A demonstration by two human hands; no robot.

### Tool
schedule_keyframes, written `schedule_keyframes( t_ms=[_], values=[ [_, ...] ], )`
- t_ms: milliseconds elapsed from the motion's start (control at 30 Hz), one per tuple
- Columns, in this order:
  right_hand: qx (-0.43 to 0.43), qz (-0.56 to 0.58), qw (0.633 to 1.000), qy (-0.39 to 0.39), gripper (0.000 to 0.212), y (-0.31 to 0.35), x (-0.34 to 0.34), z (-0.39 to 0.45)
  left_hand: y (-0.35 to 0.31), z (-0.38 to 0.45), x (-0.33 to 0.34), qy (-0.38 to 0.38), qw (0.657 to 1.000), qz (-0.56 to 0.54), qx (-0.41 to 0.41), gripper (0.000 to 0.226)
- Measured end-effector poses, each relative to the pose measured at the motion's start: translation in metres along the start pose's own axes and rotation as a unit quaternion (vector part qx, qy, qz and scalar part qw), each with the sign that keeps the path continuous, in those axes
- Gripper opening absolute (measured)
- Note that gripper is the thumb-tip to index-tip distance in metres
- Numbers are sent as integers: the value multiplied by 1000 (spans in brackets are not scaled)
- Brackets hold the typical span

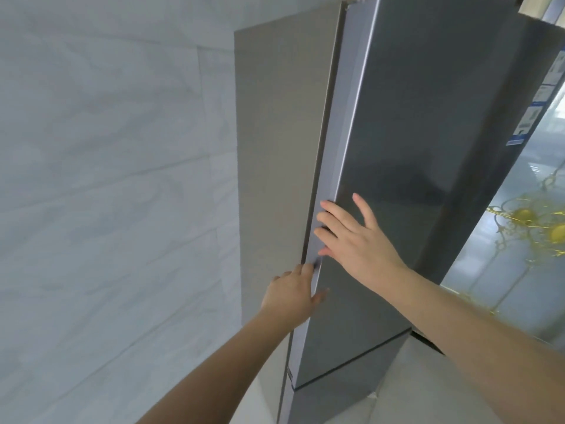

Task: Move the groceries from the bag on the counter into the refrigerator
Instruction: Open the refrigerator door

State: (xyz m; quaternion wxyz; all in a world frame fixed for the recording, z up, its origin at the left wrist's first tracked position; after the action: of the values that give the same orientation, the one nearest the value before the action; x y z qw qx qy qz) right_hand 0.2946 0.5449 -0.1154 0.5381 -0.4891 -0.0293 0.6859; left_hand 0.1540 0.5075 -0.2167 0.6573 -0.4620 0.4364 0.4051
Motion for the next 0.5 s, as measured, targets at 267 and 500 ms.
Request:
schedule_keyframes(
  t_ms=[267,500],
  values=[
    [-18,6,1000,-25,31,-3,1,6,-9,18,9,-71,993,-67,-67,31],
    [-3,18,1000,-14,25,1,-4,7,-4,13,10,-86,987,-122,-49,24]
  ],
)
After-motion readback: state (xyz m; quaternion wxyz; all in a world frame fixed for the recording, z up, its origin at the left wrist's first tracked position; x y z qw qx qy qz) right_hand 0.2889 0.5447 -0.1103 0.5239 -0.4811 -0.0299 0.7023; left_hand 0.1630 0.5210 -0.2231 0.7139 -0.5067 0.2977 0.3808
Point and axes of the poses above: each hand's wrist, its own z-axis towards the middle knuckle, its own x-axis out of the palm, y = z × x, the point moved 1 cm from there along z, towards the middle knuckle, and after that the axes turned 8 degrees about x, right-handed, at the moved point
